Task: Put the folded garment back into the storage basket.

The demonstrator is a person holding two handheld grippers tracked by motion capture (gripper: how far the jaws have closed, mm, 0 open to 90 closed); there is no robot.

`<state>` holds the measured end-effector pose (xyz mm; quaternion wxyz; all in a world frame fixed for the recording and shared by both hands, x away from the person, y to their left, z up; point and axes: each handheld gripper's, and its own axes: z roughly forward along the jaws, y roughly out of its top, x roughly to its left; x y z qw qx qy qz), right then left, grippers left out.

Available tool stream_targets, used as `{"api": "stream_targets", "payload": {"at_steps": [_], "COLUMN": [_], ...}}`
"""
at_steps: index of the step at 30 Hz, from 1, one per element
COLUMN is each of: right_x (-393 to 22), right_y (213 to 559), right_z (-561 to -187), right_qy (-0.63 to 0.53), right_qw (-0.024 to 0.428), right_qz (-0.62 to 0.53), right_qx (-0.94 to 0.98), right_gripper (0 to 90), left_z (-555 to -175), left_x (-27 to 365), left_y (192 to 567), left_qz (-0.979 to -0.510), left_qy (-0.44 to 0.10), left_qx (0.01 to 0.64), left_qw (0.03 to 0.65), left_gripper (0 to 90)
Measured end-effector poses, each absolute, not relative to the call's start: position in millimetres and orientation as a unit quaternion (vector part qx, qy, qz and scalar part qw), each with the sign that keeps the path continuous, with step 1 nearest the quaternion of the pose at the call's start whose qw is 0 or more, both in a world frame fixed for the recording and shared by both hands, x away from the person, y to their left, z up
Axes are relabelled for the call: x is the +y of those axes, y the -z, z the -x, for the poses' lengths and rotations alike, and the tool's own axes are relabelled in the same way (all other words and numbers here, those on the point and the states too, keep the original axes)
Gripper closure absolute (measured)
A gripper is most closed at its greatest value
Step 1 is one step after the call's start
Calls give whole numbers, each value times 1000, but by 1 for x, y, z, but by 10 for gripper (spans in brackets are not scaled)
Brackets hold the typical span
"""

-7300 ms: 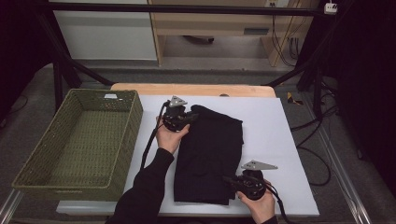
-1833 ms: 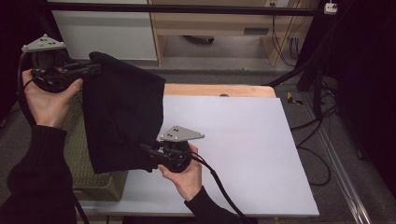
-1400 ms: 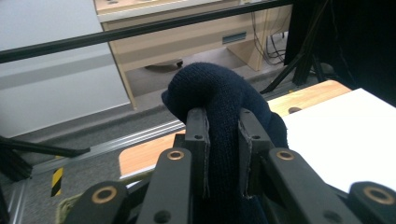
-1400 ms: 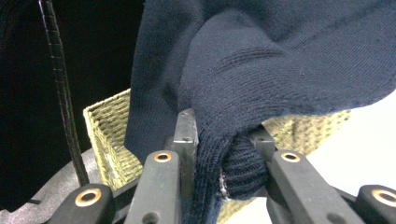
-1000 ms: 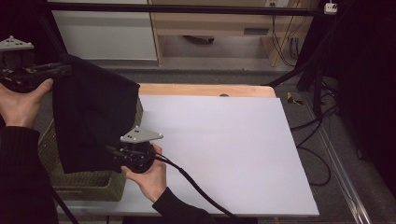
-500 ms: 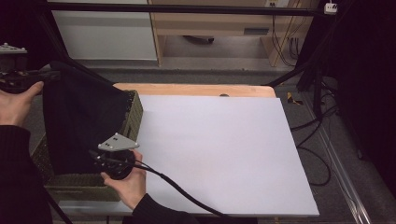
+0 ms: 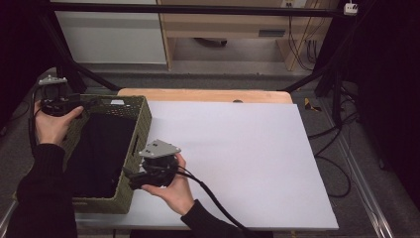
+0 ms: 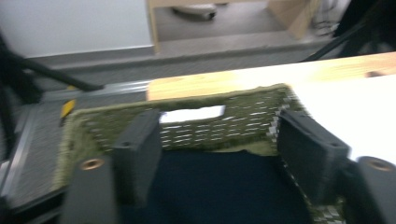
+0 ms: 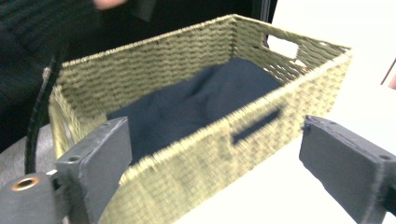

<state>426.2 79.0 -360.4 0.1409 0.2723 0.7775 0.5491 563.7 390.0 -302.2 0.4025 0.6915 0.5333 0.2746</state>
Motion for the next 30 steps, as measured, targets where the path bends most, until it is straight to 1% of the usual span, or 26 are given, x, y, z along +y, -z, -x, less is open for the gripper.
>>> {"api": "stream_targets", "payload": {"at_steps": [3,5,6,8,9,10,11,13,15,19,24,27,30], "right_x": [59,53,39,29,29,16,12,0,-10,-32,-59,-70,-93], "right_y": [365,366,368,369,369,370,370,371,373,377,383,385,387], "right_z": [-430,-431,-434,-437,-437,-439,-440,-442,-444,-448,-449,-449,-449], "right_qy": [-540,-540,-539,-536,-536,-537,-537,-535,-533,-526,-520,-514,-511], "right_qw": [127,125,116,113,113,109,107,111,113,120,128,135,140], "right_qz": [-274,-276,-284,-288,-288,-292,-293,-295,-294,-302,-306,-311,-322], "right_qx": [786,785,785,786,786,784,784,784,785,786,787,788,785], "right_gripper": [76,74,69,69,69,64,62,61,55,57,49,50,48], "left_z": [-559,-554,-551,-549,-547,-543,-543,-537,-529,-519,-506,-502,-495], "left_x": [385,381,377,376,374,371,371,367,360,349,331,324,308], "left_y": [305,309,313,316,317,320,320,321,323,323,324,325,326], "left_qz": [-691,-692,-697,-699,-701,-705,-705,-707,-708,-719,-728,-732,-742], "left_qy": [-271,-262,-255,-250,-245,-236,-236,-232,-221,-216,-210,-205,-205], "left_qx": [531,528,523,521,522,519,519,511,503,484,470,461,442], "left_qw": [409,417,419,420,420,423,423,431,444,450,453,458,461], "left_gripper": [197,169,159,129,129,100,89,85,62,44,0,0,0]}}
